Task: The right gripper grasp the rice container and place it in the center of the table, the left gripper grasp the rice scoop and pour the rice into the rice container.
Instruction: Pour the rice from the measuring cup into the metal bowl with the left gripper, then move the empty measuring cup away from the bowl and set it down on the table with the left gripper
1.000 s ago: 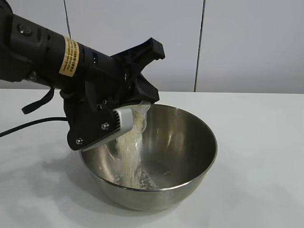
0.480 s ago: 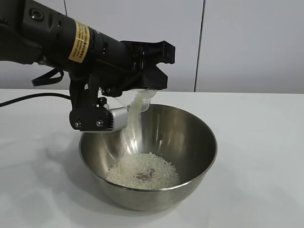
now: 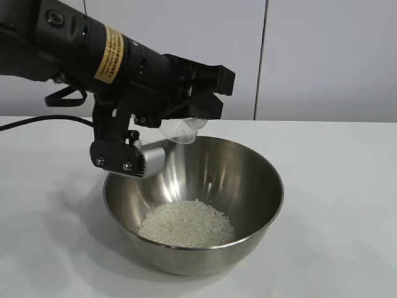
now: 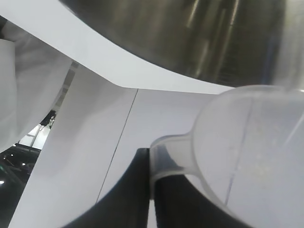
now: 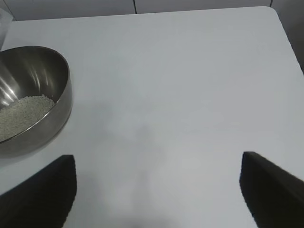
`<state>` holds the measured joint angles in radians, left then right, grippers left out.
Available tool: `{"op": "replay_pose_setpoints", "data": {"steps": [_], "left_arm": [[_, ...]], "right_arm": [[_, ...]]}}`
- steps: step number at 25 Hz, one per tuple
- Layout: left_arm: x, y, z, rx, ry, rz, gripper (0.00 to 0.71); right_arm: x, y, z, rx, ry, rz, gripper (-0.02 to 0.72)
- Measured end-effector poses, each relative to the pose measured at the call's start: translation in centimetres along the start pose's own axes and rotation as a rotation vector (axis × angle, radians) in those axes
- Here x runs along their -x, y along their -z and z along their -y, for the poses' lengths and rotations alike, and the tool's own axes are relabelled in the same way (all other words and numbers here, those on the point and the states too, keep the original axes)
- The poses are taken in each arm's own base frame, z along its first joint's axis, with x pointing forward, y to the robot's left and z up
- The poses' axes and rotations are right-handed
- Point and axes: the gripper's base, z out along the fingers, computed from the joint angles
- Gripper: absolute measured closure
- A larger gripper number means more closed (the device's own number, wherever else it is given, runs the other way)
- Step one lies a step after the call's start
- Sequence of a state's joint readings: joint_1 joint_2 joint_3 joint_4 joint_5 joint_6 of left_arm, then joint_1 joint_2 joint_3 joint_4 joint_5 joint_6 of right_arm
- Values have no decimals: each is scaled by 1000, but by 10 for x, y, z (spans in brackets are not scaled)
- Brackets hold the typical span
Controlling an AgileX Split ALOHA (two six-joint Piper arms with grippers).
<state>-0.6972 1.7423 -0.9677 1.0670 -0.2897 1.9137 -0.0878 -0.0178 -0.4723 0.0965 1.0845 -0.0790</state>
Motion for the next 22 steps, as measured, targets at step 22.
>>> {"op": "replay_pose_setpoints", "data": {"steps": [22], "left_arm": [[11,2,-21,241,1206,17,703]], "right_arm": [[0,0,0,0,0,0,64]]}}
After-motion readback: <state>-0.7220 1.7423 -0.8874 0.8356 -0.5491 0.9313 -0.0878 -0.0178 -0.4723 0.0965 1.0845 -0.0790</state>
